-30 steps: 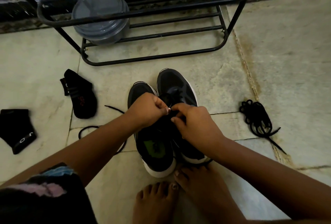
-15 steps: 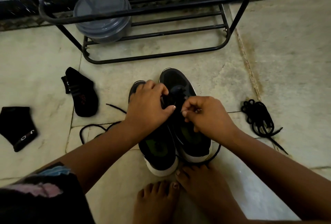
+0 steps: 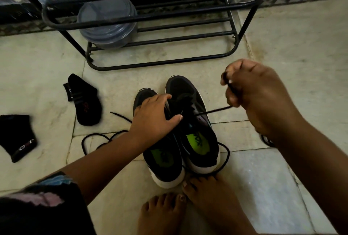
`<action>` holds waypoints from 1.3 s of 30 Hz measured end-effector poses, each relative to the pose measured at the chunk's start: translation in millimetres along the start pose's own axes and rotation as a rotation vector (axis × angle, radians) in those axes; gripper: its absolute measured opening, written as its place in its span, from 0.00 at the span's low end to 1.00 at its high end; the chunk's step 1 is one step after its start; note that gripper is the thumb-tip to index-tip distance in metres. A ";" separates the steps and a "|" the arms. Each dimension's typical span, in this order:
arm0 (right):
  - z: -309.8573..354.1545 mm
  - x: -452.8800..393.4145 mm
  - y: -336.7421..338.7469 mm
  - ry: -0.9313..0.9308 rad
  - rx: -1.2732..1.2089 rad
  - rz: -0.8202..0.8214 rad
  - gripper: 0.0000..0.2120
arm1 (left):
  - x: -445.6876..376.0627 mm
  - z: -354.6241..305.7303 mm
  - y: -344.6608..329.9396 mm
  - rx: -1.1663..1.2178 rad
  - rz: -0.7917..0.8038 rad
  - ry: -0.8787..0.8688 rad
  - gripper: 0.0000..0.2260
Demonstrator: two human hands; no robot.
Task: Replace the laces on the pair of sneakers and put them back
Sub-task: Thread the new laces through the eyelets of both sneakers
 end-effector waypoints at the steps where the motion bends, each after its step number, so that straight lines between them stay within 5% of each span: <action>1: -3.3 0.5 0.7 0.089 0.300 -0.008 0.09 | 0.1 -0.4 -0.2 0.000 -0.003 -0.006 0.29; 3: -19.8 2.1 -1.3 0.242 1.000 0.143 0.05 | 0.2 0.2 -1.0 -0.001 -0.003 -0.008 0.29; 5: -37.9 9.2 -2.8 0.171 1.415 0.385 0.11 | 0.0 1.5 -2.1 -0.001 0.004 -0.004 0.29; 8: -41.7 27.1 -11.0 0.002 1.264 0.745 0.05 | 0.1 2.4 -3.3 -0.008 0.008 -0.002 0.29; 12: -37.7 49.1 -21.7 0.057 1.103 1.114 0.06 | -0.8 5.5 -6.2 0.012 0.011 0.012 0.31; 17: -50.4 62.3 -29.7 0.066 1.038 1.265 0.07 | -0.5 6.1 -9.6 0.059 0.033 0.014 0.31; 22: -46.8 54.8 -23.3 -0.003 0.941 1.228 0.07 | 10.9 -8.1 -4.3 0.193 0.092 -0.352 0.17; 26: -75.8 61.1 -23.4 0.082 0.990 0.974 0.07 | 30.2 -16.7 -5.2 0.223 0.127 -0.604 0.15; 32: -41.3 24.8 -21.0 0.216 1.019 0.586 0.08 | 22.3 -5.4 6.8 0.413 0.021 -0.446 0.17; 36: -45.8 16.0 -13.1 0.273 1.185 0.298 0.11 | 20.0 14.7 17.6 0.308 0.014 -0.367 0.24; 39: -59.0 15.4 -3.5 0.163 1.429 0.322 0.18 | 19.0 40.7 25.3 0.292 0.010 -0.215 0.25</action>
Point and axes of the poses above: each hand's wrist, its own x-axis away from the middle knuckle, its own y-axis out of the back of the hand, z = x × y, the point moved 4 cm from there along -x, towards the middle knuckle, and after that the axes turned 13 degrees about -z, right-handed, at the moved point
